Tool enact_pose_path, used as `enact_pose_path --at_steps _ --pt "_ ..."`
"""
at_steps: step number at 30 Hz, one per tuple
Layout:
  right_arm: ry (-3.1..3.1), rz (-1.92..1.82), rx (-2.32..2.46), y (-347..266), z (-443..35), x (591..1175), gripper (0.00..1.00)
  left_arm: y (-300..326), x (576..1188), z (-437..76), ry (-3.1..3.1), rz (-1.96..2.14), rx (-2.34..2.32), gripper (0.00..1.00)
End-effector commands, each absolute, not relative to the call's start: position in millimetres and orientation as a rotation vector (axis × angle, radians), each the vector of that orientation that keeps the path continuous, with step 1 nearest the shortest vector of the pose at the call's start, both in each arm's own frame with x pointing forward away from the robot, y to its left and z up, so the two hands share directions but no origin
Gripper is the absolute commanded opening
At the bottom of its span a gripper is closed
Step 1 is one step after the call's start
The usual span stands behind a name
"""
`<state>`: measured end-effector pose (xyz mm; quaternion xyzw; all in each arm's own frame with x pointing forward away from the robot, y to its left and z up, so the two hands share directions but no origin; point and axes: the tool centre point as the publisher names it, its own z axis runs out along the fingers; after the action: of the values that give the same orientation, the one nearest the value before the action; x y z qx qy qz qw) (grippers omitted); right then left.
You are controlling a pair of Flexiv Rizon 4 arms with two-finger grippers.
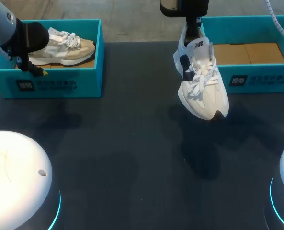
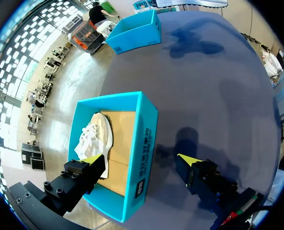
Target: Take the shoe out of the shoebox, open the shoe tongue, remove and reinsert the insole, then place the shoe into the shoebox
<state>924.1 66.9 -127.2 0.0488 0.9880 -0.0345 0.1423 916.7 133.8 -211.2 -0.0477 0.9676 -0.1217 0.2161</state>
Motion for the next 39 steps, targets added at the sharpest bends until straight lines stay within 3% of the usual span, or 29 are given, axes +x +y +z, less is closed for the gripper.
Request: enact_pose_path --at_steps 1,29,39 --pt "2.853 -0.101 0.141 67.0 -125.7 924.3 0.00 133.8 915.9 -211.1 2.682 -0.333 -0.133 1.00" --pt "2.853 -0.101 0.141 67.0 -125.7 924.3 0.00 133.8 915.9 -211.1 2.682 -0.333 -0.133 1.00" --pt "2.878 -0.112 0.229 39.5 -125.9 941.5 0.00 133.8 915.9 -211.1 2.682 -0.333 -0.133 1.00"
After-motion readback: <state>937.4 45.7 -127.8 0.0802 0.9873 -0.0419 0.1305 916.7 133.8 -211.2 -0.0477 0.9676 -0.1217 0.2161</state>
